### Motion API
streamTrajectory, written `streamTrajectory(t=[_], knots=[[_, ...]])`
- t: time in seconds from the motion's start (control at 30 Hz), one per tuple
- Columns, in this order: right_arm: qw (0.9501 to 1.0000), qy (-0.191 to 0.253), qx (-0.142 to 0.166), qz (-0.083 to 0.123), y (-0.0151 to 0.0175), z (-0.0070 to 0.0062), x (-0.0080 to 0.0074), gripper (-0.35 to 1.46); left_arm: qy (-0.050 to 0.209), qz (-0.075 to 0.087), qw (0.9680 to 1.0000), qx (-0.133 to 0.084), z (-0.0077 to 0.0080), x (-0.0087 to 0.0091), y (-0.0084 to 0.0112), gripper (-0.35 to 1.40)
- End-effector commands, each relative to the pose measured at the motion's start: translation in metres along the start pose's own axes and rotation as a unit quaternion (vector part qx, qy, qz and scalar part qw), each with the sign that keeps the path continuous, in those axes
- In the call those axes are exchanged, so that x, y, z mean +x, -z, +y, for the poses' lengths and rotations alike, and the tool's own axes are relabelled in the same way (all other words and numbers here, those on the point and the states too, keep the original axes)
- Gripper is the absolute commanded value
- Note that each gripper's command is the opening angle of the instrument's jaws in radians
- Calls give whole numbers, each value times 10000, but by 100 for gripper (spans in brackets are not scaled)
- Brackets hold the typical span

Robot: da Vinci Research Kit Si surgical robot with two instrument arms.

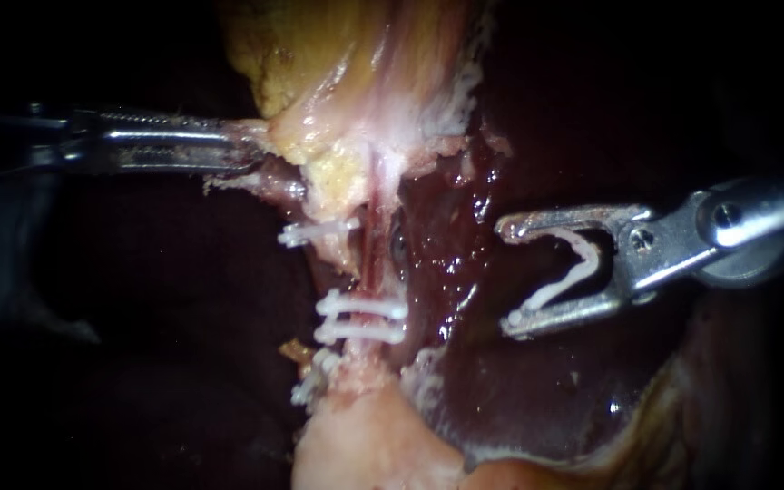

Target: Clipping third clip right tube

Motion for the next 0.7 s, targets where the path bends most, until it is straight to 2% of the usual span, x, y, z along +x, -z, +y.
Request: streamTrajectory(t=[0.03,0.2,0.27,0.5,0.7], knots=[[10000,-3,-3,0,0,0,0,50,14,-4,10000,-13,0,1,1,-35],[10000,-3,-3,0,0,0,0,50,60,-30,10000,-74,-2,19,22,-35],[10000,-3,-3,-1,0,0,0,50,111,-37,9999,-25,-3,27,31,-35],[10000,-4,-3,0,0,0,0,50,-10,115,9999,82,-2,59,72,-35],[10000,-4,-3,0,0,0,0,50,-94,174,9997,115,1,72,89,-35]])
